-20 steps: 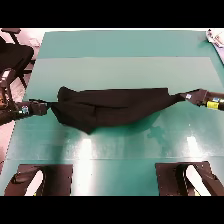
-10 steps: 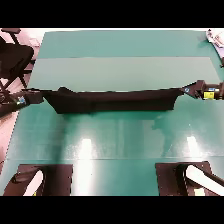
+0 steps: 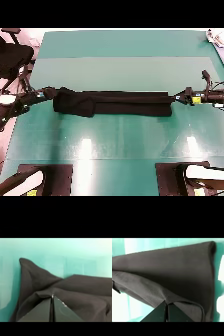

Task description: Fold the shirts.

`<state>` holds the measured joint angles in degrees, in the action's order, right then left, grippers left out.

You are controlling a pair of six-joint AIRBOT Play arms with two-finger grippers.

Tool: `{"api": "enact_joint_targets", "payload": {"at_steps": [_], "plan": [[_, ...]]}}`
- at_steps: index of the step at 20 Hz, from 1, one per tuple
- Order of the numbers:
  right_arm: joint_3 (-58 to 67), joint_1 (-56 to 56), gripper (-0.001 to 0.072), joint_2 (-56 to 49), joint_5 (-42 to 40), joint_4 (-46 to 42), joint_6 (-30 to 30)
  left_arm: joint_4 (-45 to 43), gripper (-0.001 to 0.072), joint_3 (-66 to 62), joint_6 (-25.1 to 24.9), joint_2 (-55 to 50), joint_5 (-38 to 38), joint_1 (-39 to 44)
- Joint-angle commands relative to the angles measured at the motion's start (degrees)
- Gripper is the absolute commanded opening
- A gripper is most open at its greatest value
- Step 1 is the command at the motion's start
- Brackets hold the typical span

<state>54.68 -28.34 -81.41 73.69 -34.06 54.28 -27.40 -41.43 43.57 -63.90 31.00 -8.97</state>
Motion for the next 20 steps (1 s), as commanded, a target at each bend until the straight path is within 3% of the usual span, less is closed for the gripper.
{"api": "enact_joint_targets", "payload": {"at_steps": [1, 4, 7, 14, 15, 16, 17, 18, 20], "plan": [[0.04, 0.04, 0.0026, -4.04, -1.36, 0.04, -1.84, 10.36, 0.0026, -1.62, -16.33, -6.34, -5.38, 3.58], [0.04, 0.04, 0.0026, -6.12, -1.77, 0.04, -2.40, 10.23, 0.0026, -3.50, -22.88, -8.39, -13.46, 8.94], [0.07, 0.04, 0.0026, -6.45, -2.95, 0.07, -3.87, 10.21, 0.0026, -3.56, -23.06, -8.48, -24.61, 10.99], [0.07, 0.04, 0.0029, -6.45, -4.98, 0.07, -4.31, 6.47, 0.0026, -3.56, -23.04, -8.48, -22.43, 11.02], [0.07, 0.04, 0.0083, -6.45, -4.81, 0.07, -4.35, 6.47, 0.0026, -3.56, -23.04, -8.46, -22.43, 10.99], [0.07, 0.04, 0.0264, -6.45, -4.57, 0.07, -4.48, 6.47, 0.0027, -3.56, -23.04, -8.46, -22.40, 11.02], [0.07, 0.02, 0.0384, -6.45, -4.59, 0.07, -4.50, 6.47, 0.0027, -3.56, -23.04, -8.46, -22.43, 10.99], [0.17, 0.02, 0.0386, -6.45, -4.59, 0.07, -4.55, 6.47, 0.0043, -3.56, -23.06, -8.46, -22.43, 11.02], [1.62, -0.02, 0.0386, -6.43, -4.31, 0.00, -4.92, 6.47, 0.0587, -3.72, -23.04, -8.39, -22.49, 10.99]]}}
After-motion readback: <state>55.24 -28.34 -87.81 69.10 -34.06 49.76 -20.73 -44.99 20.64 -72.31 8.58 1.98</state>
